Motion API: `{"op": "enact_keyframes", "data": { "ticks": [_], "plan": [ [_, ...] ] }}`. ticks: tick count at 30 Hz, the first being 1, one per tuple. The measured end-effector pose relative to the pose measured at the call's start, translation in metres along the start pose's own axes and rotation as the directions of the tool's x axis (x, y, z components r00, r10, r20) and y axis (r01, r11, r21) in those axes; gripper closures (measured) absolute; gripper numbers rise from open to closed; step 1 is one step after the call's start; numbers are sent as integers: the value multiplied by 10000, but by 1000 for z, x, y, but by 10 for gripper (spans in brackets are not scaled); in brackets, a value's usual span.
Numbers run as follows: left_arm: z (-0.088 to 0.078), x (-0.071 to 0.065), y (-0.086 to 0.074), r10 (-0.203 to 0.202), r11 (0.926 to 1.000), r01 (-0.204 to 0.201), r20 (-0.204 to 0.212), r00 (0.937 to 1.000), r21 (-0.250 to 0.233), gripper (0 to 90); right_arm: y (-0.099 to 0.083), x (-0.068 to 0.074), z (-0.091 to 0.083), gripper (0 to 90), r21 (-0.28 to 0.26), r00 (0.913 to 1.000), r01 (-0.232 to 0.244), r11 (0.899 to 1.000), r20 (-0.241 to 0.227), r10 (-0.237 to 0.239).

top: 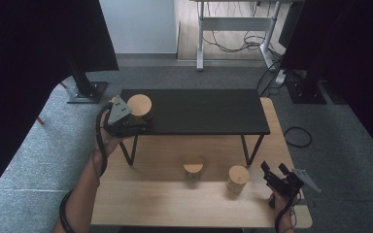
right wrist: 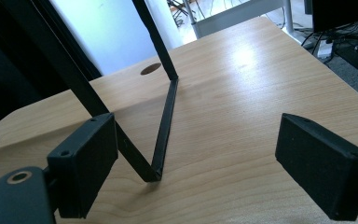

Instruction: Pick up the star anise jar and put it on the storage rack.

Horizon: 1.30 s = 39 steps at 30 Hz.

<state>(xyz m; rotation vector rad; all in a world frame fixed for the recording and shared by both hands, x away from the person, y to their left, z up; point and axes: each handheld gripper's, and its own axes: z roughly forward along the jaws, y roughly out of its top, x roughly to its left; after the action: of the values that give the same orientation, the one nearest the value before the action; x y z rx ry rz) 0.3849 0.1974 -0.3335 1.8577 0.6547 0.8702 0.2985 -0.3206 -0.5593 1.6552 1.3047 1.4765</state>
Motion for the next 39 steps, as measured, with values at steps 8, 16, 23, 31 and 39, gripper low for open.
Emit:
{"op": "enact_keyframes", "data": {
  "ticks": [8,16,23,31,39],
  "plan": [
    [6,4,-5,-174,9996,175,-57,9998,233,249,0,0,0,125,4,10000,-1,10000,-19,1],
    [12,4,-7,-437,9985,439,-77,9990,317,249,0,0,0,126,0,10000,-12,10000,-18,12],
    [15,9,-9,-879,9953,887,-210,9959,398,233,0,0,0,126,-12,10000,-6,10000,-26,6],
    [14,12,-10,-961,9923,996,-495,9941,731,209,0,0,0,125,-37,10000,-17,10000,-15,17],
    [14,13,-12,-1026,9922,1069,-668,9925,643,195,0,0,0,125,-14,10000,-20,10000,-9,20]
  ]
}}
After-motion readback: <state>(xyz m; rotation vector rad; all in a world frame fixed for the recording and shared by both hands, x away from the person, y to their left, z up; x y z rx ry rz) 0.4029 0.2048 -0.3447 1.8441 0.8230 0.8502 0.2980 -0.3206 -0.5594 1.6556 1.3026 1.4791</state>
